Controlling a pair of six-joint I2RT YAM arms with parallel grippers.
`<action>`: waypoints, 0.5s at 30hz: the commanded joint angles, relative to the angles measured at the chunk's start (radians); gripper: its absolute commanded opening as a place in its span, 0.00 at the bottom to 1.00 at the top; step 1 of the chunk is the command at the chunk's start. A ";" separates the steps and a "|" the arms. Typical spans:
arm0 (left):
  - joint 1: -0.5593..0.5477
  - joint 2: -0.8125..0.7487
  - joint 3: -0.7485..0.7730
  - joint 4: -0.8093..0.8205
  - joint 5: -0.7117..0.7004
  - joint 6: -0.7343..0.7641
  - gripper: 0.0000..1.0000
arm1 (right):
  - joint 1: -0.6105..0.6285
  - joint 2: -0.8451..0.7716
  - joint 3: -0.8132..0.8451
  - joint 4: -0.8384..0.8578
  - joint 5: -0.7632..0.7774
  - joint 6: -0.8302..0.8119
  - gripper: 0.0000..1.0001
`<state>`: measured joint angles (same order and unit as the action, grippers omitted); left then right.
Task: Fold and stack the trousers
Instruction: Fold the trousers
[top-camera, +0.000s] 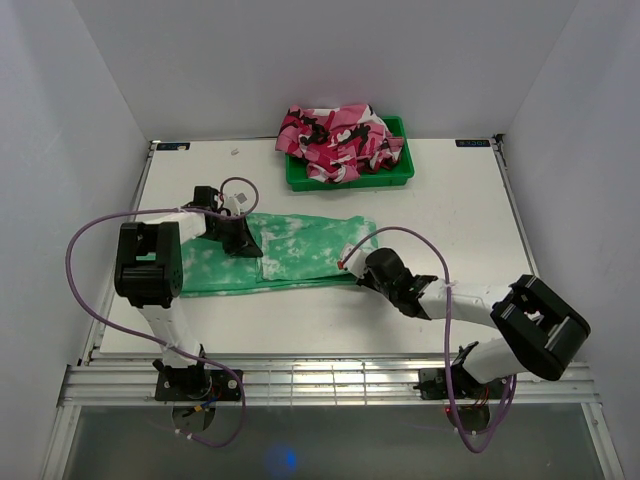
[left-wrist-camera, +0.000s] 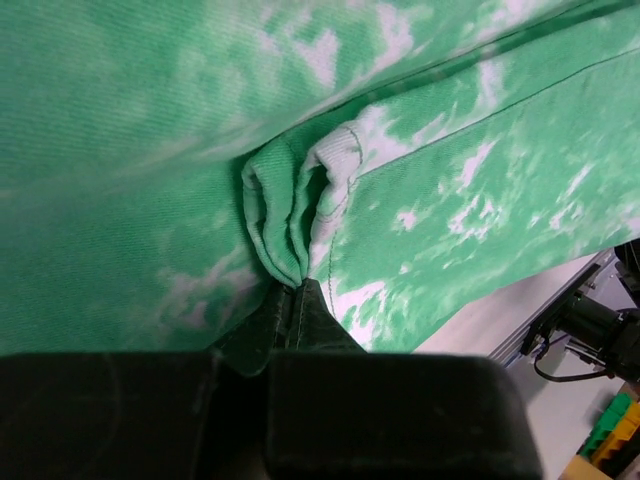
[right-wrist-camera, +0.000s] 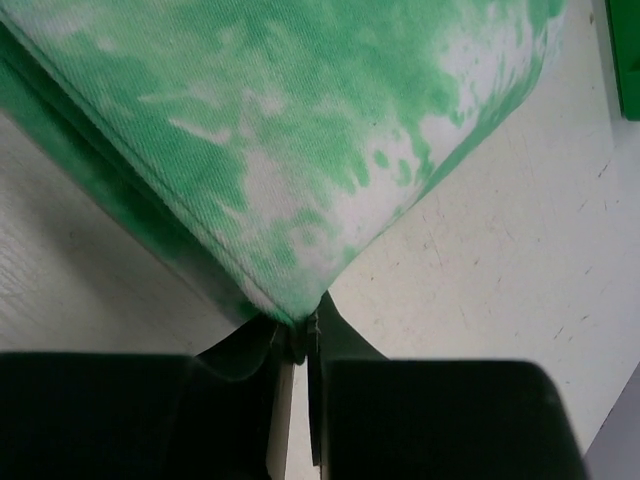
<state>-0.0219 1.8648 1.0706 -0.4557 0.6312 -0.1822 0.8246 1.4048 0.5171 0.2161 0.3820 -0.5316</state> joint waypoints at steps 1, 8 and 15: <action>0.000 0.050 0.009 -0.012 -0.126 0.041 0.00 | -0.001 -0.035 -0.022 -0.075 0.068 -0.015 0.08; 0.000 0.093 0.035 -0.031 -0.136 0.047 0.00 | -0.051 -0.174 0.067 -0.361 -0.137 0.010 0.98; -0.006 0.085 0.035 -0.043 -0.125 0.073 0.00 | -0.306 -0.244 0.349 -0.636 -0.743 0.085 0.93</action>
<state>-0.0231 1.9072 1.1191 -0.5053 0.6552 -0.1726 0.6052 1.1767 0.7696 -0.2817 -0.0193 -0.4984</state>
